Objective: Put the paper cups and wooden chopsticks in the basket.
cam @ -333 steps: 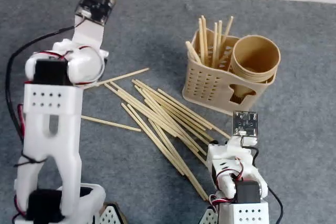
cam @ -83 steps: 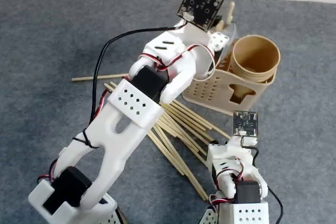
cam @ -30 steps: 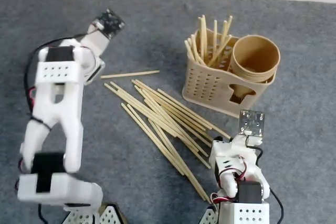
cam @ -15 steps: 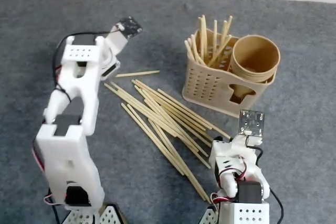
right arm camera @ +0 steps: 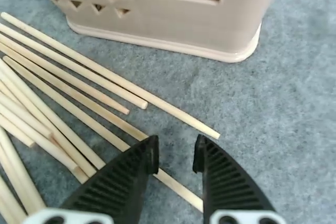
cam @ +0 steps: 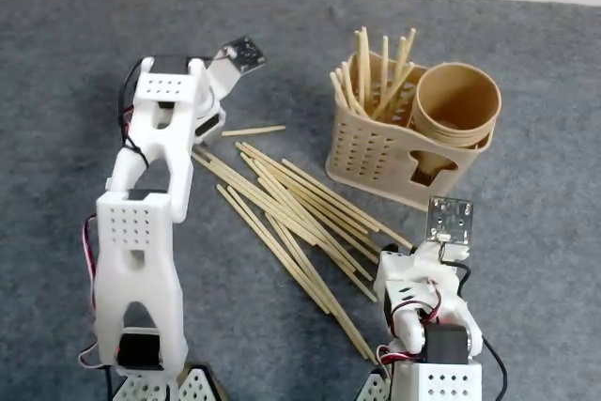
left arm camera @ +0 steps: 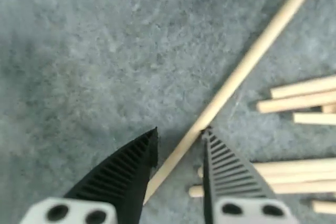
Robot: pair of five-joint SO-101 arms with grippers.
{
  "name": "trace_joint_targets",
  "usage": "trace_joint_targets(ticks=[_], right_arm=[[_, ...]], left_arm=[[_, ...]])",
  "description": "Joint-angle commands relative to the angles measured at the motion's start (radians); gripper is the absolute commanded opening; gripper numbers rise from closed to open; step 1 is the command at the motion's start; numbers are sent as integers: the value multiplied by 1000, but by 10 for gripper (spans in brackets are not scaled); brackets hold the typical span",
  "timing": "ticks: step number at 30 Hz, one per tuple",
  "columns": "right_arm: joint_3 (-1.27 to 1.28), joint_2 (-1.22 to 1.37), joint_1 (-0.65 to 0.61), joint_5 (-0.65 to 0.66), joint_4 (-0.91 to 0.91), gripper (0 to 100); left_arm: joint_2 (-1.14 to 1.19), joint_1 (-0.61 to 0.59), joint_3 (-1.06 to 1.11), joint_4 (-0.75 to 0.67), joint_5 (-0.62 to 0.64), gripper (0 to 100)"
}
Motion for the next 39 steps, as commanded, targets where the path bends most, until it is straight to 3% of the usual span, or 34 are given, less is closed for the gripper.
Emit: trace_joint_targets(ticks=[1,11,17,22,34,39], right_arm=[[74,-13,8,-2,-27,123],[74,-13,8,-2,-27,123],[74,-13,8,-2,-27,123],[74,-13,12,-2,-27,123],[74,-13,12,-2,-27,123],[74,-13,12,-2,-27,123]], left_arm=[[61,12,-136,12,-2,82],[139,15,-289,195,-8,8],[136,13,-430,345,-5,7],[137,15,-555,388,0,6],[124,12,-816,443,241,6],[7,19,-823,443,353,7]])
